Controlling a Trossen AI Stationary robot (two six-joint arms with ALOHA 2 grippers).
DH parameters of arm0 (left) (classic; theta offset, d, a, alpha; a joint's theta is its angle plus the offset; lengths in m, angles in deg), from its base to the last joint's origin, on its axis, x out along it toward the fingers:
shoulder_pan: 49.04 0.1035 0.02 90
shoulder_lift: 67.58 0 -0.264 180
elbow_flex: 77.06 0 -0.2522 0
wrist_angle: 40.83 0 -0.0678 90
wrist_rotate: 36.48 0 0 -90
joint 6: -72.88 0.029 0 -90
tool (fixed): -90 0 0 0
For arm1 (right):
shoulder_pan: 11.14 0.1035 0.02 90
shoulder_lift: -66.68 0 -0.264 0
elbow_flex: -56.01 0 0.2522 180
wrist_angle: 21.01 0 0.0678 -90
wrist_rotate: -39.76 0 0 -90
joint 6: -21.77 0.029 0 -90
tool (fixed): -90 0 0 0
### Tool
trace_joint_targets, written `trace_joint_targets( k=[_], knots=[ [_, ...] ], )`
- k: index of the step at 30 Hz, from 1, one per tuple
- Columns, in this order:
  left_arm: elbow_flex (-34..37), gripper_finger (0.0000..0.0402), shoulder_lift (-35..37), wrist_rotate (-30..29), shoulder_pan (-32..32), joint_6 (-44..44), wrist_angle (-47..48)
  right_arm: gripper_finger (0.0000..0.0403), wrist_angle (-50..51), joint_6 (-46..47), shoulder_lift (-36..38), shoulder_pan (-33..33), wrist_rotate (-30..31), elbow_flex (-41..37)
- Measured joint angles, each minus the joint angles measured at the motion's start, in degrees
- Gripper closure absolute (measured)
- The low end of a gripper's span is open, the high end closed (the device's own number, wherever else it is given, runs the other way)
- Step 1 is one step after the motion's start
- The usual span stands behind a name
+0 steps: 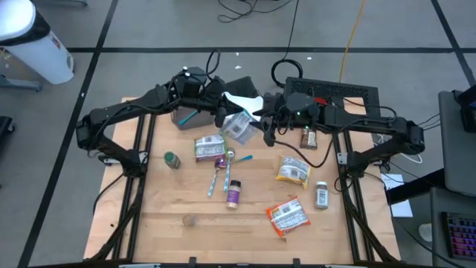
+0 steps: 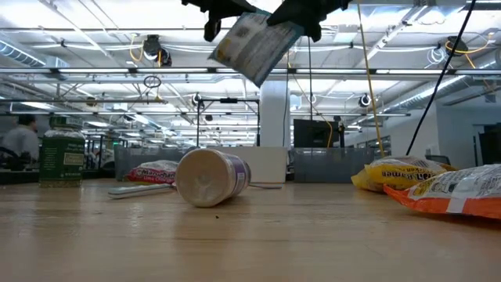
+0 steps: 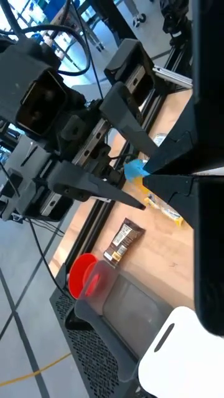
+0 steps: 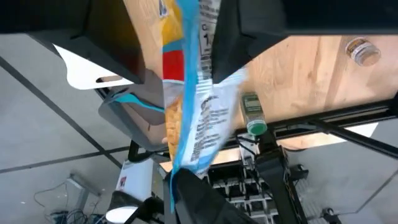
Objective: Pick & Place Food Item
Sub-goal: Put the blue noodle pack into the right black bin
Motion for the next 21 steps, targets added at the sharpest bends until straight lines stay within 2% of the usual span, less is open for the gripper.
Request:
trace_joint_targets(
  k=[10,18,21],
  knots=[
    [0.0,0.0401,0.0,1.4,0.0,0.0,-0.1,0.0329,-0.2,1.2,0.1,0.0,0.0,0.0],
    [0.0,0.0401,0.0,1.6,0.0,0.2,0.1,0.0390,-0.2,1.2,0.1,0.0,-1.6,0.0],
    [0.0,0.0401,0.0,2.2,0.0,0.2,0.0,0.0400,-0.2,1.1,0.1,0.0,-1.6,0.0]
  ],
)
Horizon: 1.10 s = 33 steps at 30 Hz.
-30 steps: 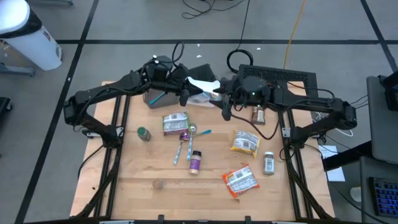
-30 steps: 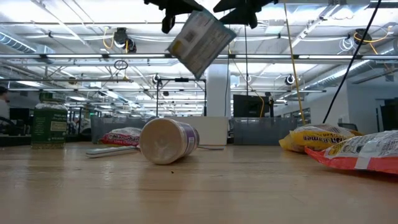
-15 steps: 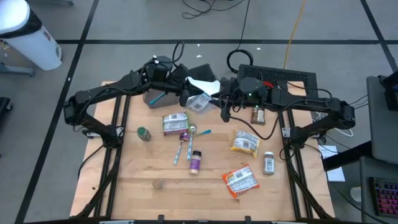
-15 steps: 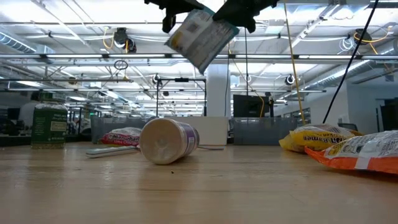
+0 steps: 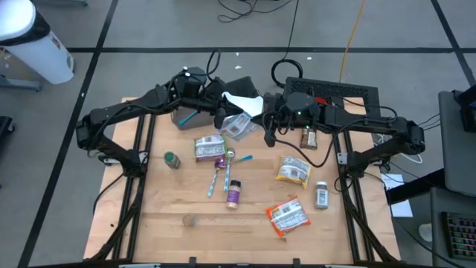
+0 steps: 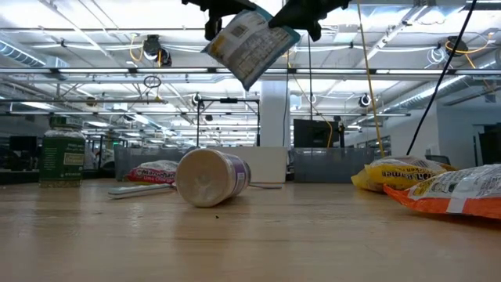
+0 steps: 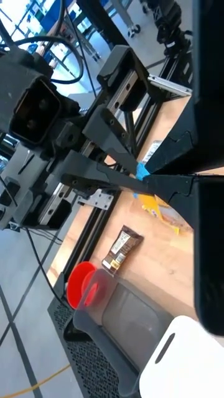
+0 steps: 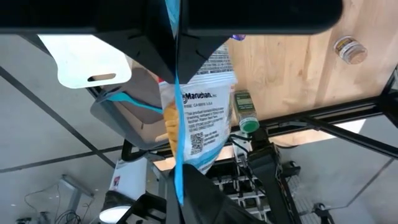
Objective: Pick & Place Food Item
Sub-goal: Put the blue noodle pack into the right black bin
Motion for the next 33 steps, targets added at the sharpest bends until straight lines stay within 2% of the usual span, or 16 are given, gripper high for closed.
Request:
trace_joint_targets(
  k=[8,16,24,28,33],
  knots=[
    [0.0,0.0398,0.0,0.7,0.0,-0.2,0.0,0.0402,0.0,0.3,0.0,0.0,0.2,0.0],
    [0.0,0.0366,0.0,-0.7,0.4,2.3,-0.4,0.0402,-0.1,0.4,0.0,0.0,0.2,0.0],
    [0.0,0.0288,0.0,-0.5,2.3,5.2,-0.7,0.0403,0.3,1.3,0.0,-0.1,0.2,0.0],
    [0.0,0.0249,0.0,-3.3,3.5,6.3,-0.6,0.0403,1.2,1.9,0.0,-0.2,0.2,0.0],
    [0.0,0.0223,0.0,-5.8,4.9,8.0,-0.5,0.0403,3.7,3.4,0.0,-0.3,0.3,0.0]
  ],
)
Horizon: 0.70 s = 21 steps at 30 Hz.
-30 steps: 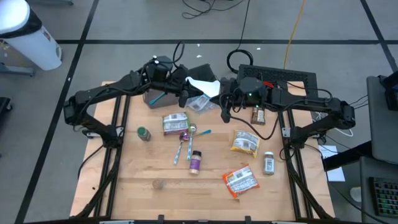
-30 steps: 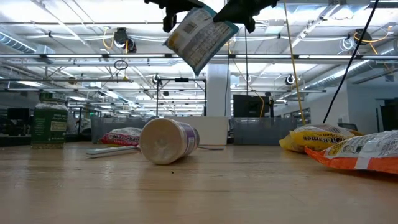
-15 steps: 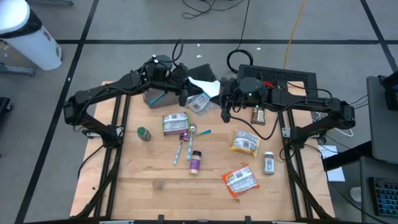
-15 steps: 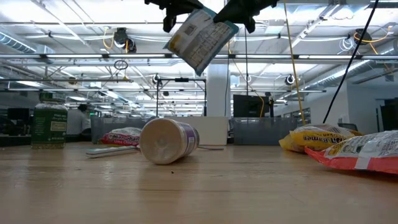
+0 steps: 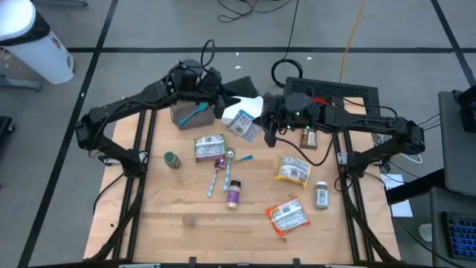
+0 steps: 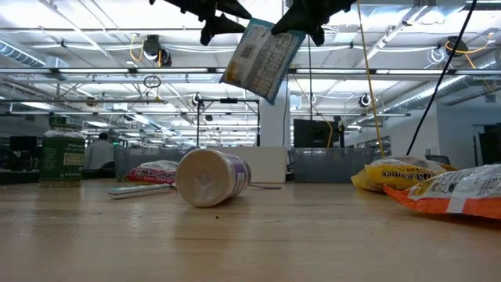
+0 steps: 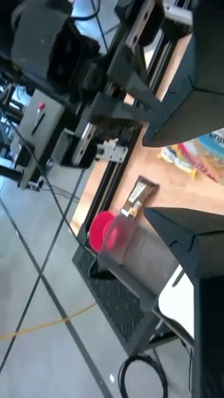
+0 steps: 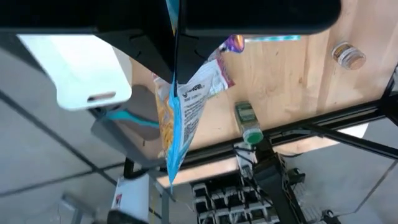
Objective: Pick & Place Food Item
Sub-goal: Put the blue noodle pack into the right black bin
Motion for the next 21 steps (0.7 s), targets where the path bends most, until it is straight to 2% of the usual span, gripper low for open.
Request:
trace_joint_targets(
  k=[13,17,21],
  knots=[
    [0.0,0.0218,0.0,-0.1,3.2,0.4,0.6,0.0403,3.4,5.0,0.5,-5.5,-0.2,0.0],
    [0.0,0.0218,0.0,-0.1,3.5,0.4,1.7,0.0403,2.7,6.0,1.0,-7.5,-3.0,0.0],
    [0.0,0.0218,0.0,-0.1,3.9,3.4,4.4,0.0403,3.3,7.7,1.1,-8.5,-1.7,0.0]
  ],
)
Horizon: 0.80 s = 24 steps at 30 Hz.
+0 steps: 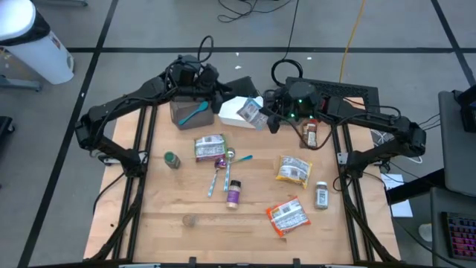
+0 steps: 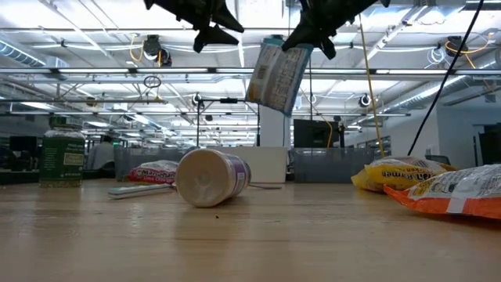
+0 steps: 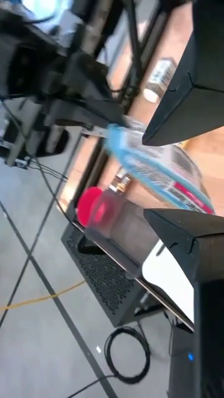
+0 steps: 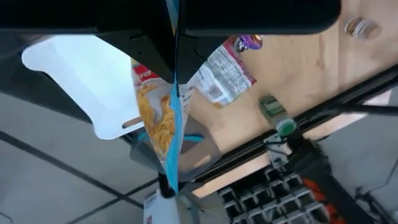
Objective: Pick & Place Food Item
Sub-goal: Put the blue noodle pack into the right black bin
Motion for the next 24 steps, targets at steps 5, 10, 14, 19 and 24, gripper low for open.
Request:
trace_joint_targets(
  k=[5,10,14,19,24],
  knots=[
    [0.0,0.0218,0.0,-2.3,0.7,2.3,3.6,0.0403,0.1,4.1,0.3,-2.9,5.5,0.0],
    [0.0,0.0218,0.0,-7.6,1.2,2.4,5.5,0.0403,0.2,6.0,1.0,-6.8,6.4,0.0],
    [0.0,0.0218,0.0,-12.3,1.2,2.4,5.6,0.0403,0.5,6.2,1.3,-10.2,6.4,0.0],
    [0.0,0.0218,0.0,-15.4,1.2,1.0,7.0,0.0403,0.8,7.3,1.3,-13.2,6.4,0.0],
    [0.0,0.0218,0.0,-16.1,1.2,1.4,8.9,0.0403,0.9,6.3,1.5,-15.0,6.3,0.0]
  ],
)
